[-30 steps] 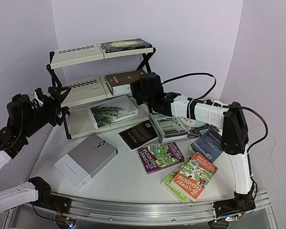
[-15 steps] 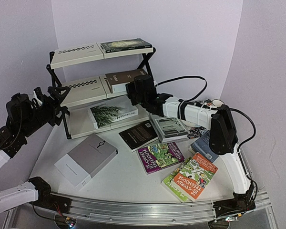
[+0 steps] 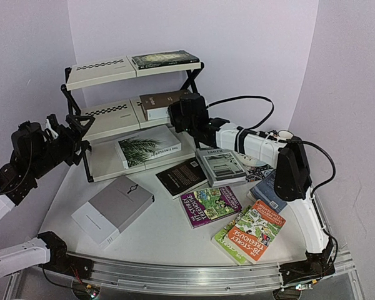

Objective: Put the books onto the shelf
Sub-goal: Adjust the book on the shelf.

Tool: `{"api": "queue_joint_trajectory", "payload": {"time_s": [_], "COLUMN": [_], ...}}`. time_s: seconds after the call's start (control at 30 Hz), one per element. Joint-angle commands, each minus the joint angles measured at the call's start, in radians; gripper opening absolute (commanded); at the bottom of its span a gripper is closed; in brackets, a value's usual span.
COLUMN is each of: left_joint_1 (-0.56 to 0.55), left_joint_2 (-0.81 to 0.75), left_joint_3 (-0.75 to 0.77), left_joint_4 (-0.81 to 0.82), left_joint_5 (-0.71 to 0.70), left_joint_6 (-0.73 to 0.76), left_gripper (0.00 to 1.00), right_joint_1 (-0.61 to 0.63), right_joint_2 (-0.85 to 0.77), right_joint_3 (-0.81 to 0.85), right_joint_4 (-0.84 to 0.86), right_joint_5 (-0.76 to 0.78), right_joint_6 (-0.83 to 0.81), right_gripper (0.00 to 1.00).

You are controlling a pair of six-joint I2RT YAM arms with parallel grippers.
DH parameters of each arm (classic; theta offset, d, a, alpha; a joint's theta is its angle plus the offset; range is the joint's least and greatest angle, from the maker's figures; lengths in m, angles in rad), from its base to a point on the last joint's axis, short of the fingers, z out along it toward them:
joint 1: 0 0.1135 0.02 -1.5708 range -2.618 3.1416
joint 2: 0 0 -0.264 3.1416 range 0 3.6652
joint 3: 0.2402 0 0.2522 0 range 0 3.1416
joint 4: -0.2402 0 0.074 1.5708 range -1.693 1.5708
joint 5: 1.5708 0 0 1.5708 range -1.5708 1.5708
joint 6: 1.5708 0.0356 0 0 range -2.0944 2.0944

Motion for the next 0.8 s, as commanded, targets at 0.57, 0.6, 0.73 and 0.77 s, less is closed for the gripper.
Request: {"api": "queue_joint_trajectory", "payload": {"time_s": [0.57, 0.6, 0.73, 0.77], "left_joint_1": [0.001, 0.0, 0.001, 0.001], "left_joint_2": [0.077, 0.081, 0.091, 0.093], "left_joint_3": [0.002, -0.003, -0.025, -0.032], "left_joint_4": [-0.056, -0.056, -0.056, -0.056], "left_joint_5": [0.121, 0.121, 0.114, 0.112], "left_joint_6": [0.209, 0.213, 0.226, 0.229], "left_gripper": [0.96, 0.96, 0.92, 0.89], "right_joint_1": [0.001, 0.0, 0.0, 0.0], "right_joint_2": [-0.743, -0.777, -0.868, -0.882], "right_joint_3": [-0.886, -0.921, -1.011, -1.023], "right_joint_4": [0.169, 0.165, 0.095, 0.083], "right_joint_5": [-0.21, -0.214, -0.242, -0.253], "right_joint_6": [-0.468, -0.484, -0.559, -0.569], "right_gripper": [0.53, 0.54, 0.59, 0.6]}}
